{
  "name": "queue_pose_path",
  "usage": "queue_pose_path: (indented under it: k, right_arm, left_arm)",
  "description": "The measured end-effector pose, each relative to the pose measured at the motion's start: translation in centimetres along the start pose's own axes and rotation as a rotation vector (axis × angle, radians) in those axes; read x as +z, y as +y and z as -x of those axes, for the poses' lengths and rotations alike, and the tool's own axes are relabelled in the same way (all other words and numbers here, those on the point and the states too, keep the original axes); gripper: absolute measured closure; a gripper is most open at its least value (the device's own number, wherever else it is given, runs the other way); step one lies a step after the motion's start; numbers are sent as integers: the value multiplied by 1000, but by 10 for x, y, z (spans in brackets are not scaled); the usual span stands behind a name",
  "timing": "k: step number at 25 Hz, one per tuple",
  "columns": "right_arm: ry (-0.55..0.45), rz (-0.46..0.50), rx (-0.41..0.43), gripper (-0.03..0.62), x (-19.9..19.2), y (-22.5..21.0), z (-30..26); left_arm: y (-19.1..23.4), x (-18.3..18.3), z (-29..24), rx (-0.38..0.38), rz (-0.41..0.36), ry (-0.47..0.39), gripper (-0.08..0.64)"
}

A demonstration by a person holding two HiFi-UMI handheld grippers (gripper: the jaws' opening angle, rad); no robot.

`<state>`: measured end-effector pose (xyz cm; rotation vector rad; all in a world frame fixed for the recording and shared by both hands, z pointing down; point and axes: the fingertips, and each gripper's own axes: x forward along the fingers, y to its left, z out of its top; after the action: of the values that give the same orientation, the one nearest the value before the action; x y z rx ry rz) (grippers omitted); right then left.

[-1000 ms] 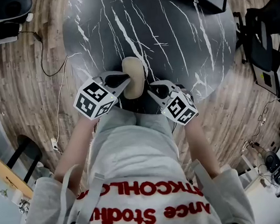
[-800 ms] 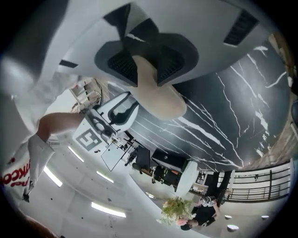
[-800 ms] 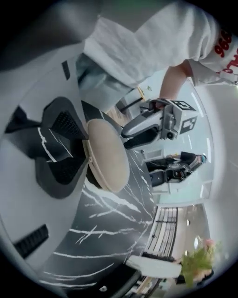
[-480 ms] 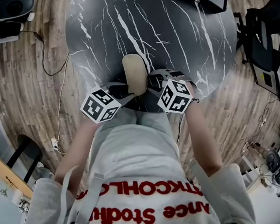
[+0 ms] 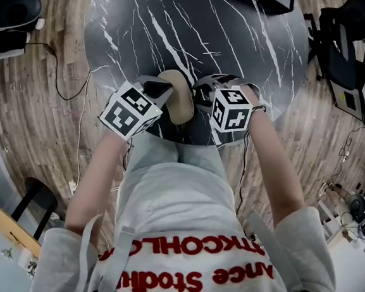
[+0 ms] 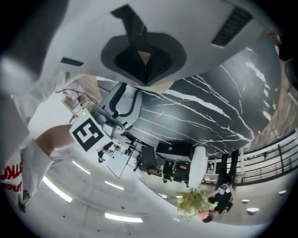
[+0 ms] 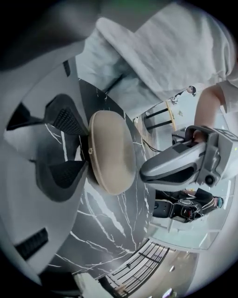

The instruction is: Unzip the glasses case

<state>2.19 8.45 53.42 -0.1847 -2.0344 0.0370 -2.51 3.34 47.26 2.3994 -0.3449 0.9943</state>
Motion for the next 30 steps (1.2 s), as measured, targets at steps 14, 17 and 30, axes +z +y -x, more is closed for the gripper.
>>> queue_pose_path:
  k: [14,17,30]
  right_arm:
    - [8,103,40,453,10,4,4]
    - [40,154,28,492,10,4,4]
    - [-14,94,24,545,16,49,-8]
  left_arm:
    - [1,-4,-13,-32,7,29,552]
    - [2,-4,-13,-23,36,7,552]
    - [4,-6,-12,-5,85,-24,552]
